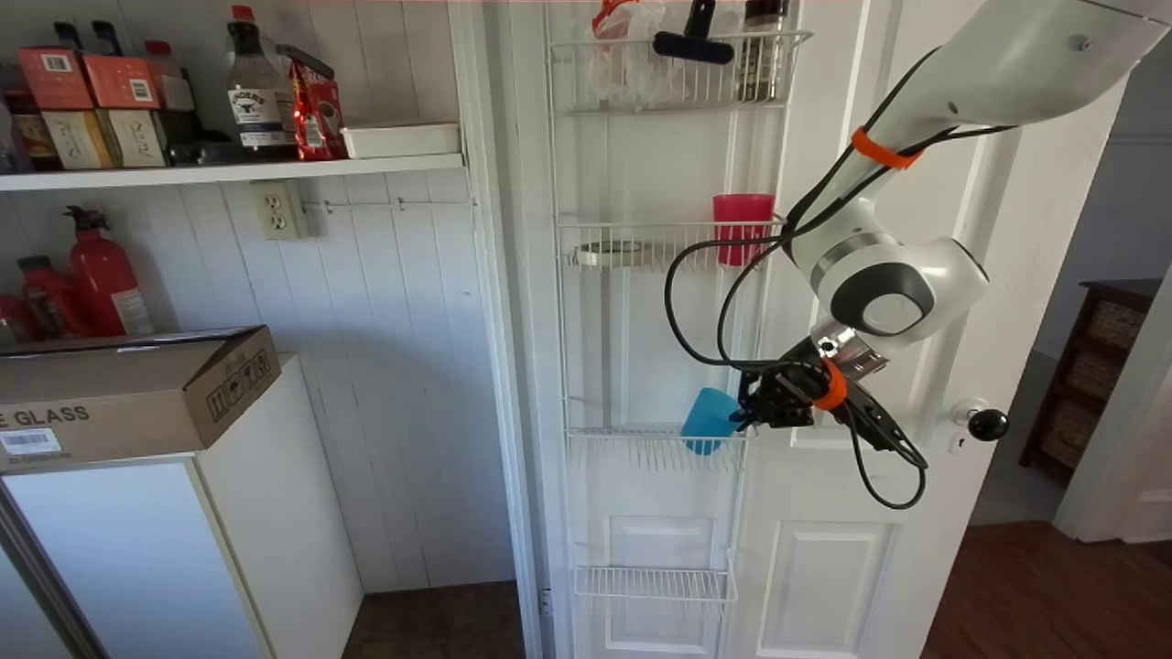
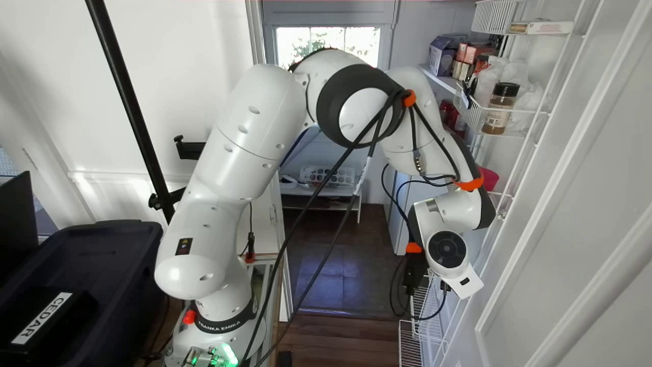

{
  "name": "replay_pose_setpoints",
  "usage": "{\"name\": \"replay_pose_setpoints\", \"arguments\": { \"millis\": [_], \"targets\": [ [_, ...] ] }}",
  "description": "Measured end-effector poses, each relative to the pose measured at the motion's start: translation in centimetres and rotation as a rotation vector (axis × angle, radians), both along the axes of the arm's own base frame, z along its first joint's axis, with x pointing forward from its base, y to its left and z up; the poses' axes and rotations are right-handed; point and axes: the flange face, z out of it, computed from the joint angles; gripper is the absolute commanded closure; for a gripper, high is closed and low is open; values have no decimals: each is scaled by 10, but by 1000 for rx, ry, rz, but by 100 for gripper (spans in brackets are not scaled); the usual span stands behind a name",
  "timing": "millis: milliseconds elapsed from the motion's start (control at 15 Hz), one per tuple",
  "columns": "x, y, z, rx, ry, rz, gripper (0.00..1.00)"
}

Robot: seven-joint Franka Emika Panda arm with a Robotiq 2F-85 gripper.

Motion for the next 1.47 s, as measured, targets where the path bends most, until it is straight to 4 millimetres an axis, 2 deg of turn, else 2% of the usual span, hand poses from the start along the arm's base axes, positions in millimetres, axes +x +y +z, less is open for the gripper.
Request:
{"name": "replay_pose_setpoints", "arguments": {
  "millis": [467,867,1133,1467],
  "targets": [
    [5,-2,3,18,-18,-5,99],
    [5,-18,16,100,-81,-8,99],
    [-17,-32,23,85,-83,11,99],
    [-59,-51,53,30,-83,47,99]
  ]
}}
